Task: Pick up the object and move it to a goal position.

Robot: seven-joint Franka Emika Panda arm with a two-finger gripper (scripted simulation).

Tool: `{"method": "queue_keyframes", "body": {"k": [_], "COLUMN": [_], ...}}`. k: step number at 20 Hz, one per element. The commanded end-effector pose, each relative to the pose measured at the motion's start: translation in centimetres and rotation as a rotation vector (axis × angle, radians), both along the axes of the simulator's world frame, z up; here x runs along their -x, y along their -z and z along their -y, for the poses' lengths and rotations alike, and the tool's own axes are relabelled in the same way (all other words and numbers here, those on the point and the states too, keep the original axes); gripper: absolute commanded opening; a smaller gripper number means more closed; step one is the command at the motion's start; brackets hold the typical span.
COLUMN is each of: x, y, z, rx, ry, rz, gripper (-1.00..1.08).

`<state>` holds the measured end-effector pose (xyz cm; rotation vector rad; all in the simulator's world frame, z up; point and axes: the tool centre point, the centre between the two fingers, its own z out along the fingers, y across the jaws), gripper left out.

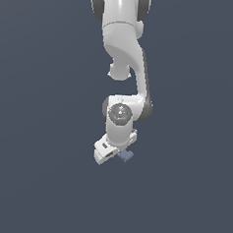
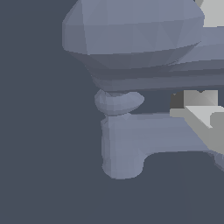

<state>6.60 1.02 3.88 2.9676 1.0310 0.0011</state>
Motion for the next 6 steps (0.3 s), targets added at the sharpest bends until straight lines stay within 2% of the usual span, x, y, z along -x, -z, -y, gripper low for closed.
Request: {"method": "queue_keyframes", "body": {"k": [1,6], "x": [-0.29,-0.29], "y": [-0.02,0.0], "z": [0.05,0.03], "rx": [0.0,0.0], "ry": [0.0,0.0], "rz": [-0.001,-0.001], "gripper": [-1.0,-1.0]}}
